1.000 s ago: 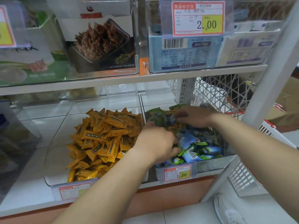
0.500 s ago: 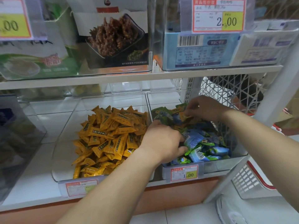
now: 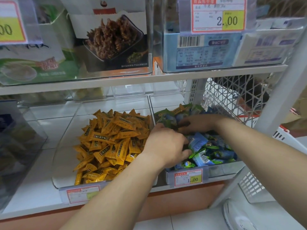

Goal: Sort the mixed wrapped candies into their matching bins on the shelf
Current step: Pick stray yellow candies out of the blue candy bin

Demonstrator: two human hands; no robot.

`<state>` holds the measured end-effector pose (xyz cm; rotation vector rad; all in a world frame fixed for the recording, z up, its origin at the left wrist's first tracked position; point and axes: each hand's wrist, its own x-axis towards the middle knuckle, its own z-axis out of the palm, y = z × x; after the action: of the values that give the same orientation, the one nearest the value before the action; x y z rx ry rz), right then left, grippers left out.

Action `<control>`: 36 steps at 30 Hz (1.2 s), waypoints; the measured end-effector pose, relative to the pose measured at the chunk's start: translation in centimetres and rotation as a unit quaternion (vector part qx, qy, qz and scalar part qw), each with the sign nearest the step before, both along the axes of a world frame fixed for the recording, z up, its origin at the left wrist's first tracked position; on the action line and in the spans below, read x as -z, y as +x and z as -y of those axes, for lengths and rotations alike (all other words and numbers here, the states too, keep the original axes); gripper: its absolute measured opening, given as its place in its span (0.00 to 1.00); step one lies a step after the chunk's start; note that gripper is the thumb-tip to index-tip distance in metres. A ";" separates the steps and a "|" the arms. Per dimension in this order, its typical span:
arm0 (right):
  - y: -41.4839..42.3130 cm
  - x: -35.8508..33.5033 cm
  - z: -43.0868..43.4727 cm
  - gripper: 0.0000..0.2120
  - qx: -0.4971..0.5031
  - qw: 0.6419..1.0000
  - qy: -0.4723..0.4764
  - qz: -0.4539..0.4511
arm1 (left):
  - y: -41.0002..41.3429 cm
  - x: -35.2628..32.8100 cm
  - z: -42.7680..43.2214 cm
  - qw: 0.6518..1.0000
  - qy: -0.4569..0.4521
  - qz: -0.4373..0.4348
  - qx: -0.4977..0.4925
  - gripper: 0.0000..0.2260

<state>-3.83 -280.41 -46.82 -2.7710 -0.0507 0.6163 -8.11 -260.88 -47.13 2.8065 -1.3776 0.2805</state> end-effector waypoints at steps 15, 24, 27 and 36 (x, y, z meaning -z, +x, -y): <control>2.0 0.2 -1.4 0.11 -0.006 0.997 -0.056 -0.048 | -0.1 0.0 -0.1 1.000 -0.005 -0.002 -0.009 0.17; 1.2 0.7 -1.1 0.24 0.017 1.000 0.009 0.021 | 0.1 0.3 -0.2 0.999 -0.036 0.000 -0.002 0.16; 0.8 0.7 -0.3 0.23 0.035 0.996 0.049 0.067 | 0.3 0.5 -0.2 0.999 -0.041 0.002 0.001 0.17; -1.7 -0.6 2.6 0.29 0.243 0.884 0.335 0.219 | 0.5 0.3 0.0 0.992 -0.122 -0.019 0.001 0.21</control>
<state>-5.54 -283.04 -46.21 -2.0602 0.2746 -0.1546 -7.65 -260.86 -47.47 2.5971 -1.2454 0.3663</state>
